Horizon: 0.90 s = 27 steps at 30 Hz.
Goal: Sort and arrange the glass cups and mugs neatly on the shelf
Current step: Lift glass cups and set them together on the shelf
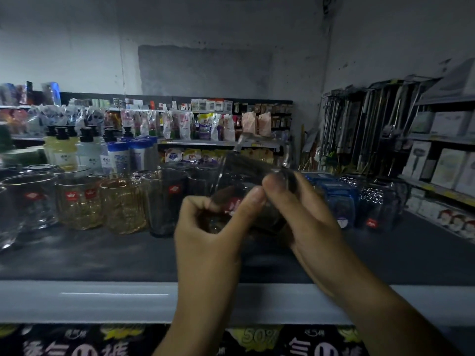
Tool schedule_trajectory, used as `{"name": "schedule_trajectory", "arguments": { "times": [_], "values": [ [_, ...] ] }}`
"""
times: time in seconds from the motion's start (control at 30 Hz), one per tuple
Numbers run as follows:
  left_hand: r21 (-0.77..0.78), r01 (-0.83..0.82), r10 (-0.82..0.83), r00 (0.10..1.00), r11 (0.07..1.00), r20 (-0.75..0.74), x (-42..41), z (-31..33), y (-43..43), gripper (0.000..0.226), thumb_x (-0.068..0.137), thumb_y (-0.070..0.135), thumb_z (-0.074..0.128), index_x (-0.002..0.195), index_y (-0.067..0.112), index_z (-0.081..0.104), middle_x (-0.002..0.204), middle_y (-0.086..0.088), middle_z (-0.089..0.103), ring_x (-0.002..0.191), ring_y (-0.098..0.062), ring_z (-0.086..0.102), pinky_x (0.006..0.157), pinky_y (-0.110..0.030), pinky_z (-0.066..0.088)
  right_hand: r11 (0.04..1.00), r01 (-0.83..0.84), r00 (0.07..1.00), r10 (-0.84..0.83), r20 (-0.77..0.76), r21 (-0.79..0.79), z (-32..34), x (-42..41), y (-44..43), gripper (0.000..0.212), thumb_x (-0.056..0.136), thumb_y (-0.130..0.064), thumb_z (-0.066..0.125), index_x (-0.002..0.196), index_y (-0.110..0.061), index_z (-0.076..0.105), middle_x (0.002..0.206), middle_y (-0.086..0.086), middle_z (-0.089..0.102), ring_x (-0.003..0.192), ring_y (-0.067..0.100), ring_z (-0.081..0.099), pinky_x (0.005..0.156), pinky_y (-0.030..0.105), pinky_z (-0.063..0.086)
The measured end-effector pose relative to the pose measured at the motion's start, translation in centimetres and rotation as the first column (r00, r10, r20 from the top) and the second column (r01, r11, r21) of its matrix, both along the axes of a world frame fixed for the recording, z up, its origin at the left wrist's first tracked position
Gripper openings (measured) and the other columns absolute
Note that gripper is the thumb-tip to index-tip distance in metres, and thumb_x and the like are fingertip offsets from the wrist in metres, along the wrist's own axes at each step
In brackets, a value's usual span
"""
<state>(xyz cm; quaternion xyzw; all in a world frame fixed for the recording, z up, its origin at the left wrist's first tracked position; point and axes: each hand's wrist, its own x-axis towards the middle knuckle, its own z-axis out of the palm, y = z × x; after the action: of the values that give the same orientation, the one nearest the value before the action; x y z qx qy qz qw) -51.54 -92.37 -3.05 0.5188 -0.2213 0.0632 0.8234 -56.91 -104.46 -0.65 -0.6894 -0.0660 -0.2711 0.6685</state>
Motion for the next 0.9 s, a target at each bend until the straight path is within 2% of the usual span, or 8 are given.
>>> {"name": "schedule_trajectory", "arguments": {
  "times": [0.1,0.23,0.37,0.43,0.53,0.67,0.8,0.9],
  "values": [
    [0.198,0.028,-0.046,0.995,0.98,0.087,-0.6,0.2,0.2,0.069,0.057,0.063,0.08,0.088,0.006,0.057,0.079,-0.005,0.071,0.071,-0.013,0.068,0.067,-0.021,0.055,0.989,0.103,0.993,-0.098,0.061,-0.102,0.8,-1.1,-1.0,0.041,0.085,-0.047,0.069,0.121,-0.026,0.067,0.117,-0.003,0.075,0.112,0.015,0.07,0.102,0.046,0.051],
    [0.428,-0.009,-0.074,0.981,0.904,0.177,0.4,-0.5,1.8,0.06,0.06,0.074,0.079,0.097,0.03,0.059,0.098,0.009,0.075,0.092,-0.008,0.073,0.085,-0.037,0.056,0.859,0.205,0.976,-0.215,0.033,-0.47,3.0,-2.2,-3.5,0.045,0.079,-0.051,0.074,0.122,-0.039,0.067,0.115,-0.013,0.073,0.108,0.005,0.068,0.096,0.037,0.052],
    [0.385,-0.208,0.098,0.953,0.899,0.286,1.5,-0.8,3.2,0.048,0.07,0.068,0.078,0.097,0.037,0.055,0.099,0.014,0.073,0.089,-0.006,0.072,0.084,-0.043,0.059,0.611,0.141,0.926,-0.361,-0.115,-0.779,4.8,-1.7,-4.9,0.081,0.063,-0.07,0.079,0.137,-0.049,0.056,0.137,-0.024,0.059,0.118,-0.002,0.057,0.097,0.025,0.047],
    [0.375,-0.257,0.127,0.933,0.891,0.335,1.6,-0.9,3.4,0.038,0.073,0.057,0.073,0.098,0.035,0.055,0.099,0.016,0.072,0.089,-0.003,0.071,0.081,-0.034,0.06,0.504,0.045,0.896,-0.402,-0.189,-0.862,5.1,-0.8,-4.6,0.088,0.062,-0.07,0.081,0.141,-0.048,0.052,0.145,-0.024,0.051,0.12,-0.001,0.051,0.09,0.018,0.042],
    [0.388,-0.325,0.126,0.881,0.862,0.457,1.6,-1.2,3.2,0.025,0.082,0.042,0.071,0.1,0.032,0.058,0.099,0.015,0.069,0.092,-0.004,0.07,0.077,-0.029,0.059,0.381,-0.025,0.854,-0.472,-0.218,-0.924,5.3,0.6,-3.8,0.087,0.063,-0.069,0.081,0.141,-0.042,0.055,0.141,-0.02,0.056,0.113,0.002,0.054,0.091,0.023,0.046],
    [0.394,-0.47,0.103,0.735,0.79,0.67,1.8,-1.7,3.0,0.015,0.095,0.029,0.068,0.108,0.028,0.061,0.107,0.017,0.063,0.104,-0.007,0.064,0.083,-0.032,0.053,0.38,-0.018,0.859,-0.467,-0.209,-0.925,4.4,1.9,-3.3,0.076,0.063,-0.075,0.077,0.127,-0.037,0.063,0.119,-0.022,0.062,0.106,0.004,0.059,0.097,0.037,0.052],
    [0.357,-0.564,0.022,0.556,0.745,0.831,2.5,-1.9,2.8,0.024,0.093,0.027,0.066,0.116,0.022,0.064,0.126,0.009,0.062,0.118,-0.015,0.059,0.094,-0.036,0.049,0.501,0.001,0.909,-0.361,-0.207,-0.866,4.0,0.3,-4.3,0.06,0.066,-0.073,0.072,0.117,-0.046,0.057,0.105,-0.029,0.061,0.092,-0.007,0.062,0.081,0.014,0.051],
    [0.382,-0.602,-0.107,0.441,0.701,0.891,2.4,-1.8,2.5,0.039,0.095,0.035,0.067,0.131,0.021,0.063,0.14,0.008,0.058,0.129,-0.017,0.055,0.102,-0.038,0.048,0.531,0.189,0.907,-0.417,-0.061,-0.826,4.2,0.5,-6.7,0.034,0.088,-0.049,0.07,0.119,-0.036,0.066,0.109,-0.02,0.065,0.086,-0.007,0.06,0.072,0.011,0.043]
  ]
}}
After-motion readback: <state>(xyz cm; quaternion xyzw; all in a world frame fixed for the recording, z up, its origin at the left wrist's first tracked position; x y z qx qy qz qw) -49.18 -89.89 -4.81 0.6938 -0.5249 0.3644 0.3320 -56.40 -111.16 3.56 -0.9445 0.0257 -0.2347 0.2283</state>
